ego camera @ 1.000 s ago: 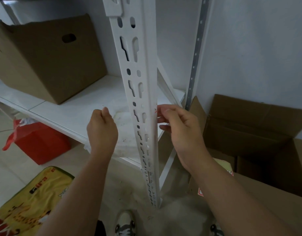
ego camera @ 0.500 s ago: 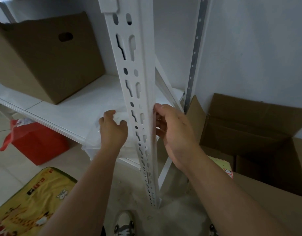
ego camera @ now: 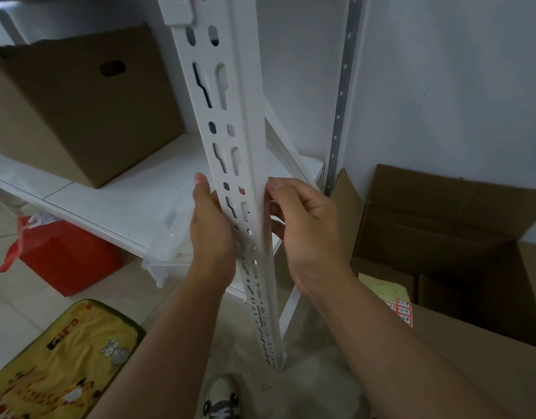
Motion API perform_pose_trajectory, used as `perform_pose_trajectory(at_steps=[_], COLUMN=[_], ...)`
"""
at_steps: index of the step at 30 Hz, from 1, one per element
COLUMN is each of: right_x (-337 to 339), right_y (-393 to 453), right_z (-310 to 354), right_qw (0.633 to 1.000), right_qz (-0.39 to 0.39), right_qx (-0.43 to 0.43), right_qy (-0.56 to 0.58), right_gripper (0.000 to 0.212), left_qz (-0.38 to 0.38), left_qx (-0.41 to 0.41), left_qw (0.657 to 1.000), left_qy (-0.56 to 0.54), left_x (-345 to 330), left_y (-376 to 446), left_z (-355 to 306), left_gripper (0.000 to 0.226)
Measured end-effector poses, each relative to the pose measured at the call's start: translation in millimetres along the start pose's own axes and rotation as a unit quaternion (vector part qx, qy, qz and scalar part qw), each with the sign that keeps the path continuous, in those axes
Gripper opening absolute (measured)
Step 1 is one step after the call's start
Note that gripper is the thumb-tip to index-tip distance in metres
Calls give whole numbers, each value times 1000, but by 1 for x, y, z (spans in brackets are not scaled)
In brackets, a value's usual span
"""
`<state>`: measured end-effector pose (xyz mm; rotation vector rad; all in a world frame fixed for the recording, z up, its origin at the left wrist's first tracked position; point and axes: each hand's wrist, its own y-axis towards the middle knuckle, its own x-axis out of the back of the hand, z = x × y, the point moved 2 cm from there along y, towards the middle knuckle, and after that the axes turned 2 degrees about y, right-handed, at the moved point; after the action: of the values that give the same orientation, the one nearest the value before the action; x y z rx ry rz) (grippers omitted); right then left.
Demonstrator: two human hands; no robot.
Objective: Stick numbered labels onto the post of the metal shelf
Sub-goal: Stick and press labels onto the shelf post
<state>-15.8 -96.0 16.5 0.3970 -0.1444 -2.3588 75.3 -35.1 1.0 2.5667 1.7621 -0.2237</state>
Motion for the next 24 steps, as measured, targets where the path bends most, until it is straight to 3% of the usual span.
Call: perform_pose_trajectory(at_steps=[4,8,24], right_x=[0,-1,-4], right_y=[-3,-4,0], right_z=[0,-3,0], right_qw=[999,1000,999], right_qz=[2,4,-19], right_qx=[28,20,24], right_qy=[-16,6,28], right_gripper=[26,23,28], left_qz=[-29,-34,-26], left_qx=[-86,-152,-173], left_qw=[996,987,982], left_qy=[-12,-31,-63], left_x=[-12,-18,-22], left_y=[-20,-28,-31], left_z=[-10,-14,-11], left_gripper=[50,51,51])
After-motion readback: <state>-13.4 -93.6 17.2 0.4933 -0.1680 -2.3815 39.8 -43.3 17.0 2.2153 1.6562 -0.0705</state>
